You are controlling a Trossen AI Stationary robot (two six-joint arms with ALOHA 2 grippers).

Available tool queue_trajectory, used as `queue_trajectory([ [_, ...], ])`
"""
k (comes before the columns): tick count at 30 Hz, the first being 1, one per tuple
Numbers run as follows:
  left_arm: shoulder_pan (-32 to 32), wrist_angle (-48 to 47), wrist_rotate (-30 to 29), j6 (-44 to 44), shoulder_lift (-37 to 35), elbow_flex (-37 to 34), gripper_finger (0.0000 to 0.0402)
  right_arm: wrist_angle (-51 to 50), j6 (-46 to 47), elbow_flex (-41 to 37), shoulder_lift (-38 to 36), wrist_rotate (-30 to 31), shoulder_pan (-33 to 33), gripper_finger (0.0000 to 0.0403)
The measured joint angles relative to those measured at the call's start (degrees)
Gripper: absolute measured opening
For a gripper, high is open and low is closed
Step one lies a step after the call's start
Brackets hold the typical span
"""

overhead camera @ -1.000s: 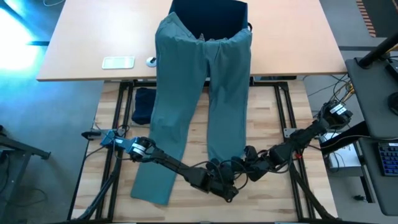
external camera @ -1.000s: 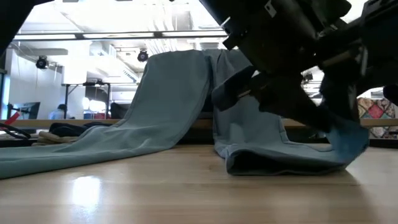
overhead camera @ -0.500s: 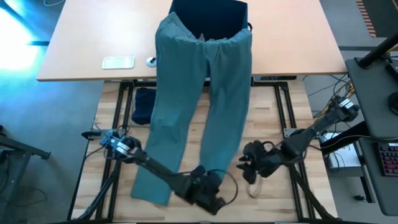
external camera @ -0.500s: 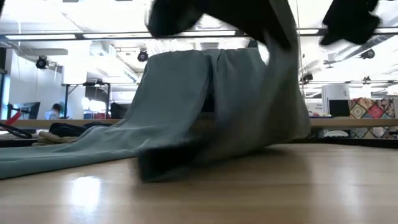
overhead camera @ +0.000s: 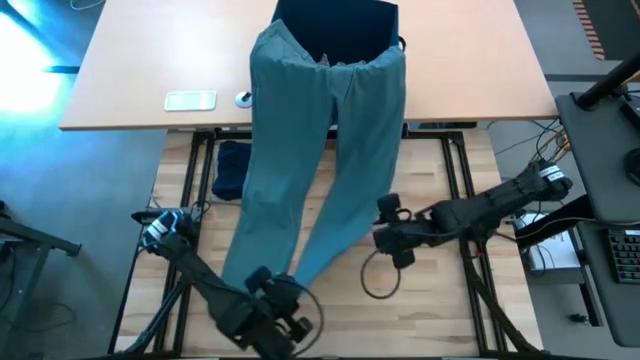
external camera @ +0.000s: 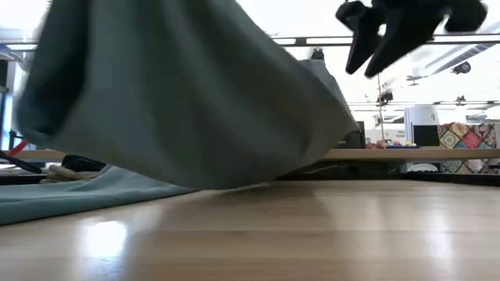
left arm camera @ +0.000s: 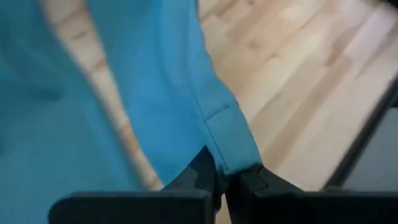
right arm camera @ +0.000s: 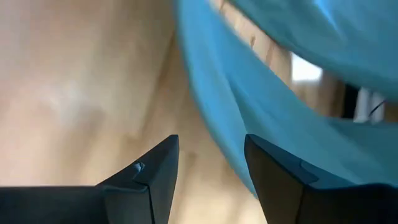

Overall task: Fold Laundry from Bin
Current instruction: Fold the gray pants

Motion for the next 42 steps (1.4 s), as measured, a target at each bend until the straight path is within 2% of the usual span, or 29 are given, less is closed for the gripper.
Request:
queue_trajectory([
  [2,-1.53,-4.69,-0.06,-2.96,-0.8,-0.04,0.0,-0.13,-6.97,0.24,1.1,0.14,-2.19,0.0185],
  [8,-5.94,-13.61,-0.02,-12.54,-1.99,-0.11,0.0,-2.22,-16.73,1.93,5.61,0.13,-12.83,0.0206],
  [11,-7.31,-13.62,-0.4,-15.16,-2.57,-0.27,0.0,-2.49,-19.98,1.84,7.65,0.3,-19.08,0.0213],
  [14,-8.47,-13.61,0.14,-18.21,-3.14,-1.57,0.0,-2.52,-22.07,2.04,8.7,3.57,-23.63,0.0216],
  [16,-9.67,-13.7,0.74,-20.98,-3.82,-3.76,0.0,-2.16,-23.49,2.75,8.35,4.75,-25.2,0.0215],
  [21,-11.85,-13.72,-0.29,-30.24,-4.56,-7.41,0.0,-0.07,-33.72,2.4,7.35,6.5,-29.19,0.0215],
  [26,-11.94,-13.68,-0.42,-34.75,-4.8,-8.22,0.0,5.57,-38.8,2.41,7.35,7.79,-32.51,0.0215],
  [29,-12.01,-13.6,-0.22,-35.27,-4.83,-7.85,0.0,3.76,-39.16,4.68,6.2,8.71,-32.53,0.0215],
  [32,-11.97,-13.67,-0.14,-35.29,-4.85,-7.4,0.0,0.93,-39.19,7.2,3.42,5.5,-32.98,0.0215],
  [35,-11.92,-13.62,0.07,-35.43,-4.85,-6.68,0.0,-1.01,-39.87,7.92,0.92,-2.43,-35.35,0.0215],
  [37,-11.92,-13.45,0.09,-35.44,-4.89,-6.44,0.0,-1.87,-43.35,7.25,-0.66,-5.74,-37.19,0.0215],
  [42,-12.35,-12.86,0.12,-35.13,-4.89,-6.38,0.0,-1.34,-57.32,4.72,-1.64,-8.04,-41.14,0.0215],
])
